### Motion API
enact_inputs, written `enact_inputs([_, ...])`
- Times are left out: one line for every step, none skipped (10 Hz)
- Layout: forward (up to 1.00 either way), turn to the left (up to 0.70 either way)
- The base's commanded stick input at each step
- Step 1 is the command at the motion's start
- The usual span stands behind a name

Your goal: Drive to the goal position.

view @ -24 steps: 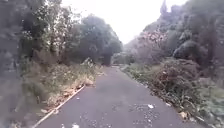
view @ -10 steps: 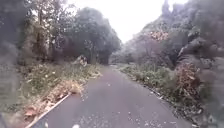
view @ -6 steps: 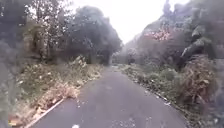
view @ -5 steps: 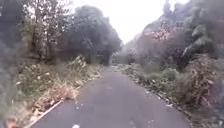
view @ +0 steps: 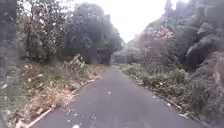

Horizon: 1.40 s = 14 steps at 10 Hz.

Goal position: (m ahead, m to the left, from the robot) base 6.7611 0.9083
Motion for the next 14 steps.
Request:
enact_inputs([0.60,-0.02])
enact_inputs([0.60,-0.03])
enact_inputs([0.60,-0.06])
enact_inputs([0.60,-0.06])
enact_inputs([0.60,-0.06])
enact_inputs([0.60,-0.06])
enact_inputs([0.60,-0.06])
enact_inputs([0.60,-0.06])
enact_inputs([0.60,-0.06])
enact_inputs([0.60,-0.06])
enact_inputs([0.60,-0.06])
enact_inputs([0.60,-0.06])
enact_inputs([0.60,-0.06])
enact_inputs([0.60,-0.06])
